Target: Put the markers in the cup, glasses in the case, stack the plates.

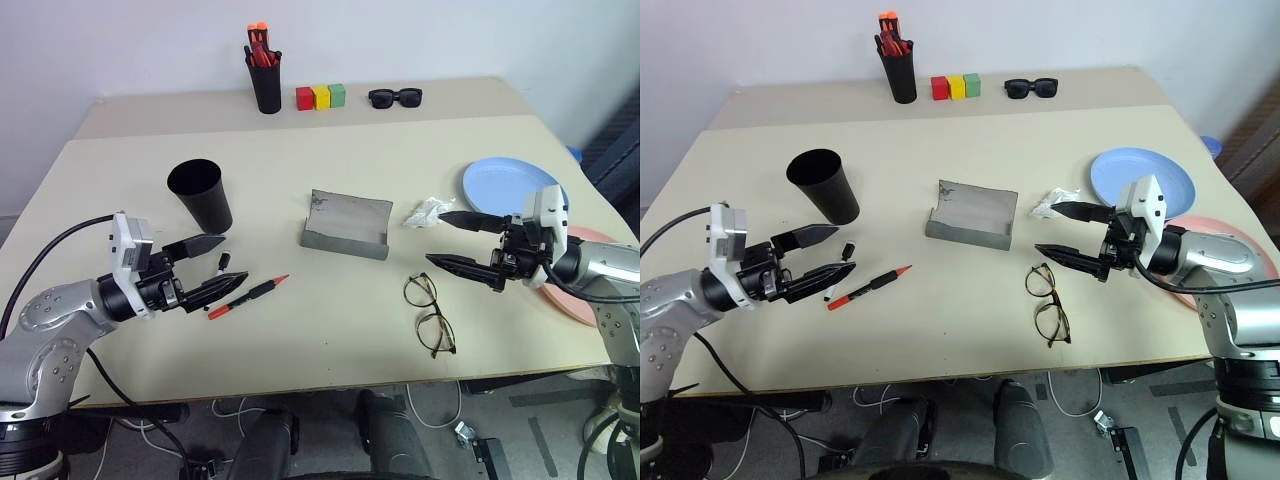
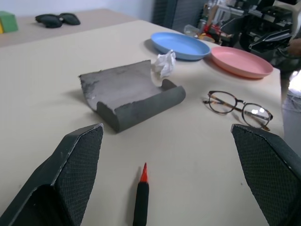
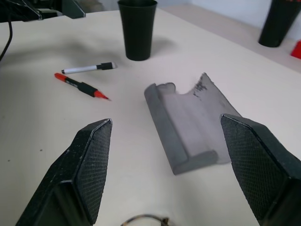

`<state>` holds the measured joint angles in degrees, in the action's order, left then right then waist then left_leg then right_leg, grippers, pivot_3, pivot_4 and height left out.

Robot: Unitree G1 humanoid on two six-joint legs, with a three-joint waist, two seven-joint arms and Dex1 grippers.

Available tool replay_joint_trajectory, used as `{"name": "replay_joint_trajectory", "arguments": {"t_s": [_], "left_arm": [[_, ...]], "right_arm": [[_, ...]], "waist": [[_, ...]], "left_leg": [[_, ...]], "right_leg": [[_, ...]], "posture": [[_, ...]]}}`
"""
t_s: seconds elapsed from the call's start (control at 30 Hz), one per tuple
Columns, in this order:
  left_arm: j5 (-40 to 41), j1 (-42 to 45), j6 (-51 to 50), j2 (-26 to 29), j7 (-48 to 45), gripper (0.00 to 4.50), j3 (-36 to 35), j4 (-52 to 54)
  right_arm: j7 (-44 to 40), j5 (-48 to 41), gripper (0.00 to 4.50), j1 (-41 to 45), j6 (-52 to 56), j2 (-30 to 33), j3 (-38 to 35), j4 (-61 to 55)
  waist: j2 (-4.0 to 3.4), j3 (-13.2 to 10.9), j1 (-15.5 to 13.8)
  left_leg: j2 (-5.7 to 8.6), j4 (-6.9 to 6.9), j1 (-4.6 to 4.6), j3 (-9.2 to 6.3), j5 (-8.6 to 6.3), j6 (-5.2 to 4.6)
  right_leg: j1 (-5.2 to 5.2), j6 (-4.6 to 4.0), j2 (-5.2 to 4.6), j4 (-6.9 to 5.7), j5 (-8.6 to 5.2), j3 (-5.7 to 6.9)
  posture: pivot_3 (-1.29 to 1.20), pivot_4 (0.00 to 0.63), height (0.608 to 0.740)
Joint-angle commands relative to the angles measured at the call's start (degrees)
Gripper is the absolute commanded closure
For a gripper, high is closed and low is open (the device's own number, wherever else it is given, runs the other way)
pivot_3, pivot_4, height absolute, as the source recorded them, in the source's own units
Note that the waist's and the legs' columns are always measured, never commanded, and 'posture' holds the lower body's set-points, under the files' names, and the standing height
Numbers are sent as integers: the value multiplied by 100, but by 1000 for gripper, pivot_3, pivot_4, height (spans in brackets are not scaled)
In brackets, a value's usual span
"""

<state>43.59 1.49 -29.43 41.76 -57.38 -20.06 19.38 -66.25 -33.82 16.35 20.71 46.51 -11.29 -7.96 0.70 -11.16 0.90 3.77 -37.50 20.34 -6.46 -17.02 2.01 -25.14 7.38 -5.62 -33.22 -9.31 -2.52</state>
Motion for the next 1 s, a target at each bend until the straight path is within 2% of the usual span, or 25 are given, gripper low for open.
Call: {"name": "replay_joint_trajectory", "arguments": {"t_s": [0.03, 0.27, 0.57, 0.77, 0.87, 1.0], "left_arm": [[-1, -213, 276, 27, -80, 0, -298, 194], [-339, -584, 815, -338, 186, 0, -184, 256], [-745, -350, 1295, -289, 220, 0, -264, -477], [-591, 19, 1048, -165, 248, 0, -313, -870], [-648, 257, 762, -57, 295, 0, -104, -1065], [-625, 645, 196, -11, 496, 0, 137, -1098]], "right_arm": [[-60, 14, 793, 226, -84, -30, 34, 112], [-139, 172, 793, 521, -134, -63, 231, 370], [3, 364, 793, 789, -291, -342, 460, 514], [658, 450, 793, 843, -191, -901, 682, -61], [972, 423, 793, 724, -130, -1074, 693, -428], [1151, 382, 793, 433, -240, -1088, 484, -624]], "waist": [[0, 0, -1], [0, 0, -10], [0, 0, -9], [1, 1, -8], [1, 1, -13], [4, 3, -22]], "left_leg": [[0, 0, -1, 1, 0, 0], [-1, -1, 0, 1, 0, 0], [-2, -2, -2, 1, 0, 0], [-2, -2, 0, 0, 0, 0], [-2, -1, 1, -1, 0, 0], [-1, -2, 2, -3, 0, 0]], "right_leg": [[0, 0, 0, 0, 0, 0], [1, -4, 0, 1, -2, 0], [1, -4, 1, 0, -1, 1], [-1, 0, 1, -1, 2, 1], [-4, 0, 1, -2, 2, 1], [-2, 0, 2, -1, 2, 2]], "posture": [[0, 150, 740], [0, 150, 740], [0, 150, 740], [0, 150, 740], [0, 150, 740], [0, 150, 740]]}}
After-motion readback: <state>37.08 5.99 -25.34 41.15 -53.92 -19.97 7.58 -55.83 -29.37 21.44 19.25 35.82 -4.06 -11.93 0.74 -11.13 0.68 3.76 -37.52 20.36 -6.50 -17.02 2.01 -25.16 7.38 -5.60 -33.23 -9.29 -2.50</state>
